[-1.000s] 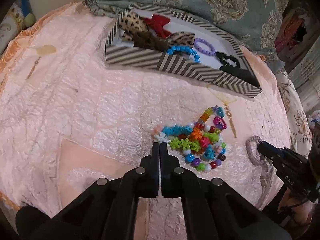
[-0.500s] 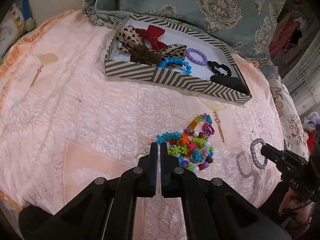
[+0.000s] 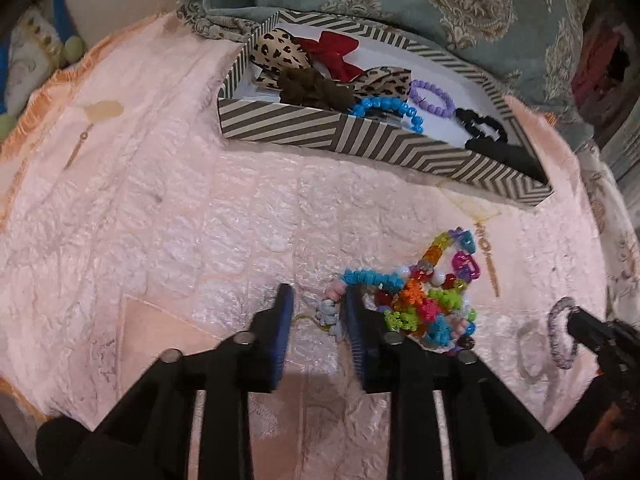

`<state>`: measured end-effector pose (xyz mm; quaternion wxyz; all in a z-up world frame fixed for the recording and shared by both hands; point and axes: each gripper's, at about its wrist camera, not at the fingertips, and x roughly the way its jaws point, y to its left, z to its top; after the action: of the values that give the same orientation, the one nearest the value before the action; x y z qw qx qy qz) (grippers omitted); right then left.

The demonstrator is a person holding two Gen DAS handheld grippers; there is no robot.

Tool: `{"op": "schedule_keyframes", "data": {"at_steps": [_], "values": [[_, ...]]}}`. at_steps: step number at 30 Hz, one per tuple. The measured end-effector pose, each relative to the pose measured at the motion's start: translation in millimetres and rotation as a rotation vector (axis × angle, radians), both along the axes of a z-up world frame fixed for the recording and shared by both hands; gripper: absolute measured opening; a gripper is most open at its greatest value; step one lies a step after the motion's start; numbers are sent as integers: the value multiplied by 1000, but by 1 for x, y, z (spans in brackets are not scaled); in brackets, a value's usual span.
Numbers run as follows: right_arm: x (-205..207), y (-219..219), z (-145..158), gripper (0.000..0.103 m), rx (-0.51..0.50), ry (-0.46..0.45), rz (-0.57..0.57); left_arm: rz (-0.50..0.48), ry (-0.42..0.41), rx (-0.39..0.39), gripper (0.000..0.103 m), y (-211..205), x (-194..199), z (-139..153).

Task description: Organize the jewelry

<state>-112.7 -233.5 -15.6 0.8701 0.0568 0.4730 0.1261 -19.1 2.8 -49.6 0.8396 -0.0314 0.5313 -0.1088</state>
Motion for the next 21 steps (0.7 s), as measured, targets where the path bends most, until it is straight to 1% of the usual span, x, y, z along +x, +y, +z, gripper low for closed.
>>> {"op": "schedule_keyframes", "data": {"at_steps": [1, 4, 7, 8, 12, 18, 21], "values": [[-1, 0, 1, 8, 1, -4, 0, -15, 1, 6, 0, 0, -1, 1], [-3, -3, 10, 8, 4, -26, -4, -9, 6, -45, 0, 7, -2, 9], [-4, -6, 24, 8, 10, -59, -6, -13, -46, -76, 0, 11, -7, 36], [-4, -7, 30, 8, 13, -70, -6, -27, -70, -90, 0, 9, -10, 49], [-4, -5, 46, 8, 11, -105, -1, -63, -131, -108, 0, 3, -16, 84], [-3, -3, 68, 8, 1, -147, 11, -81, -211, -106, 0, -7, -17, 124], [0, -3, 78, 8, -4, -167, 12, -79, -246, -81, 0, -10, -15, 139]]}}
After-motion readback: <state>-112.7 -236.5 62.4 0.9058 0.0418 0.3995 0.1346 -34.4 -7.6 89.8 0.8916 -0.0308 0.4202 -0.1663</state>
